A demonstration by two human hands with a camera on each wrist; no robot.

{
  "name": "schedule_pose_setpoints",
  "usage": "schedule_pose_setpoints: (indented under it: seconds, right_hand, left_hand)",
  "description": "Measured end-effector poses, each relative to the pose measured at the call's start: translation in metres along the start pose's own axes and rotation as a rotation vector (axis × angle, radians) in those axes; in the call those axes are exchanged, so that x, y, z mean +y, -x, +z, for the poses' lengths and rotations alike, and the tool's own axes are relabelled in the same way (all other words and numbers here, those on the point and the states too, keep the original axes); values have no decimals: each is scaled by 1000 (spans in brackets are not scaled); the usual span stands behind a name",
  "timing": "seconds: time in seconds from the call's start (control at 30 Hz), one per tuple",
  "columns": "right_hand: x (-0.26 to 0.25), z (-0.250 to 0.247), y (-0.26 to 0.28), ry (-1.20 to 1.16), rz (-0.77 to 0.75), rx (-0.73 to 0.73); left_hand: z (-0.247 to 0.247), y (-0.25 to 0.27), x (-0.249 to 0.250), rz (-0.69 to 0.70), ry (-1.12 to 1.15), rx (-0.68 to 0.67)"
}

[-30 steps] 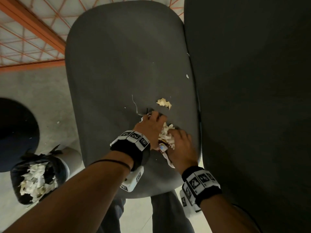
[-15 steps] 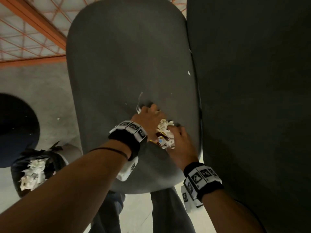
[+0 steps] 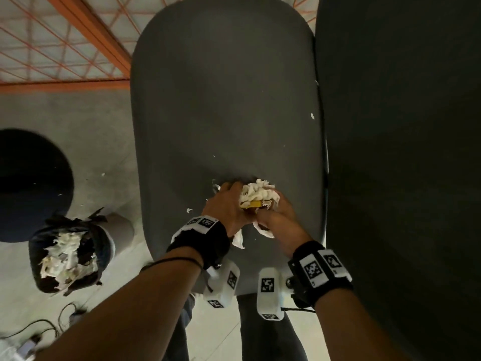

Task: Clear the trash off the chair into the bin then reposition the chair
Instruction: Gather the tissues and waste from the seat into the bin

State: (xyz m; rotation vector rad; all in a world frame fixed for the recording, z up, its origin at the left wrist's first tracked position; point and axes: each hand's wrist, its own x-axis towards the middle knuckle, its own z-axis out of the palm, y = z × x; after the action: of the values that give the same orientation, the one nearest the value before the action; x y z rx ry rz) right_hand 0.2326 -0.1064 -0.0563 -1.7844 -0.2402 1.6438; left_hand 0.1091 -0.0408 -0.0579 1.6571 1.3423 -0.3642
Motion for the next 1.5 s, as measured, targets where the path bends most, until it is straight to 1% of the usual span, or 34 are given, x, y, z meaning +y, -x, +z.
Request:
schedule_pose_setpoints:
  seconds: [0.07,0.13,0.27,0.33,0.43,0.53,0.6,0.7,0.8,0.87,0.97,1.0,1.07,1.13,1.23,1.27,1.3,1.33,1.37,1.4,1.43,1.47,1.5]
  right_hand:
    - [-6,0,5,-21,10,-85]
    - [-17,2,13,-34,-8,-114]
    - [-50,23,34,-90,-69,-165]
    - [-63,41,42,-68,-124,-152]
    - [-79,73,53,-6,-203,-134]
    - [-90,111,67,54,-287,-177]
    - [-91,140,76,81,-328,-225]
    - [-81,192,87,133,-348,-340]
    - [-50,254,94,217,-347,-450]
    - [-23,297,95,295,-329,-517]
    - [21,357,88,359,-230,-659]
    - [38,376,82,381,-196,-691]
    - [73,411,66,419,-150,-737]
    - [115,447,40,452,-117,-750]
    - [175,484,-5,515,-117,-725]
    - [196,492,-22,548,-105,-702]
    - [219,501,-40,582,-100,-679]
    - [239,509,-56,625,-112,-653]
    - [259,515,-71,692,-133,-627]
    - [277,520,-83,795,-141,-606]
    - [292,525,-95,919,-153,-588]
    - [302,527,-103,1040,-155,-579]
    - [309,527,-111,1128,-150,-581]
  left_hand:
    - [4,6,-1,-7,79,36]
    - [2,11,3,24,193,90]
    - [-17,27,5,89,453,256]
    - [-29,39,-1,99,620,318]
    - [-49,58,-15,128,794,384]
    - [-71,76,-33,167,928,448]
    - [-84,92,-52,184,976,519]
    - [-97,125,-96,178,1063,640]
    - [-102,162,-156,125,1018,780]
    - [-102,182,-200,53,998,843]
    - [-95,203,-265,-74,906,932]
    - [-89,206,-289,-112,892,967]
    - [-73,201,-339,-230,843,1018]
    - [-54,189,-395,-329,789,1054]
    - [-20,157,-464,-469,797,1040]
    - [-7,143,-488,-499,744,1020]
    - [4,128,-513,-526,632,962]
    - [15,112,-538,-553,467,839]
    - [24,100,-558,-595,264,677]
    - [34,89,-578,-617,96,546]
    - [42,79,-590,-624,19,436]
    - [49,69,-595,-636,7,351]
    - [55,61,-595,-640,7,293]
